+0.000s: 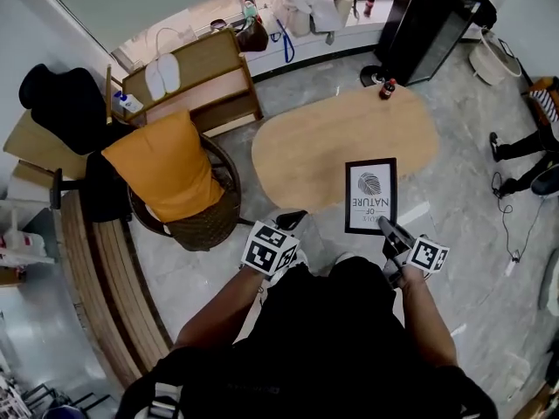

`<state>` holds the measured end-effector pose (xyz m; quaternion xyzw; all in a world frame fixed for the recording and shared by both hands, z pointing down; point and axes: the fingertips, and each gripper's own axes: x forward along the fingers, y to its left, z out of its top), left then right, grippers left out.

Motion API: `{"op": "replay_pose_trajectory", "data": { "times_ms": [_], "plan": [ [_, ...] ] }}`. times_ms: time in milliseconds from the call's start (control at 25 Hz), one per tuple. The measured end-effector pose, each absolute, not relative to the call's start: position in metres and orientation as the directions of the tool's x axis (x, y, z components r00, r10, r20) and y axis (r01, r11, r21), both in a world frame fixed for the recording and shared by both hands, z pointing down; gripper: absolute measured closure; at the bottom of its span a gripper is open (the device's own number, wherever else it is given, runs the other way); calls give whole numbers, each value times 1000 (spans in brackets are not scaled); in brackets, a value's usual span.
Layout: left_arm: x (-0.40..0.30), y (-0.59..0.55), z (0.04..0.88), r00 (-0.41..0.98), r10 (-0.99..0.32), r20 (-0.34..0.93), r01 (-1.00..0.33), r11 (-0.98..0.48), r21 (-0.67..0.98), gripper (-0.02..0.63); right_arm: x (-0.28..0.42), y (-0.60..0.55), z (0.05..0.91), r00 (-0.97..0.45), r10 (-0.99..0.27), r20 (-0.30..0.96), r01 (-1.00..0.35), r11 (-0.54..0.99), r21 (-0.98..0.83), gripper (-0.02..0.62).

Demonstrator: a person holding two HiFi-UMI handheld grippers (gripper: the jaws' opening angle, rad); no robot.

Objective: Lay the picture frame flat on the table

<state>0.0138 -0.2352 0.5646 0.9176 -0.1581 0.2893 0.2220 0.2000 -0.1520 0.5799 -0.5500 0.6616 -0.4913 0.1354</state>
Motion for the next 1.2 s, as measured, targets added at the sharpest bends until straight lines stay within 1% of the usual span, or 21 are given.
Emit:
{"op": "replay_pose_trajectory", "data": {
  "times_ms": [120,280,440,600,760,920,1000,1120,1160,1200],
  "plan": [
    [7,-251,581,754,-178,632,-464,-826,321,600,210,-187,601,-388,-826,410,-619,-96,-780,574],
    [2,-282,595,714,-241,657,-557,-765,324,600,225,-244,651,-433,-761,483,-652,-106,-751,574],
    [-2,-311,603,643,-307,702,-664,-680,312,600,234,-301,727,-492,-643,586,-697,-112,-708,574],
    [6,-340,616,569,-356,741,-766,-556,321,600,247,-355,802,-541,-536,648,-702,-136,-699,574],
    [31,-367,631,530,-371,762,-805,-502,315,600,257,-418,860,-569,-509,646,-664,-179,-726,574],
    [57,-374,643,496,-351,795,-813,-509,283,600,252,-463,896,-626,-519,582,-578,-192,-793,574],
    [62,-372,650,476,-338,812,-822,-498,275,600,251,-474,916,-648,-511,565,-556,-189,-809,574],
    [61,-366,663,441,-315,840,-850,-446,279,600,250,-471,950,-675,-439,594,-584,-174,-793,574],
    [59,-365,667,431,-310,847,-859,-427,281,600,249,-468,960,-684,-399,611,-606,-155,-780,564],
    [58,-364,671,422,-306,853,-867,-411,282,600,247,-464,969,-693,-355,627,-630,-124,-767,534]
  ]
}}
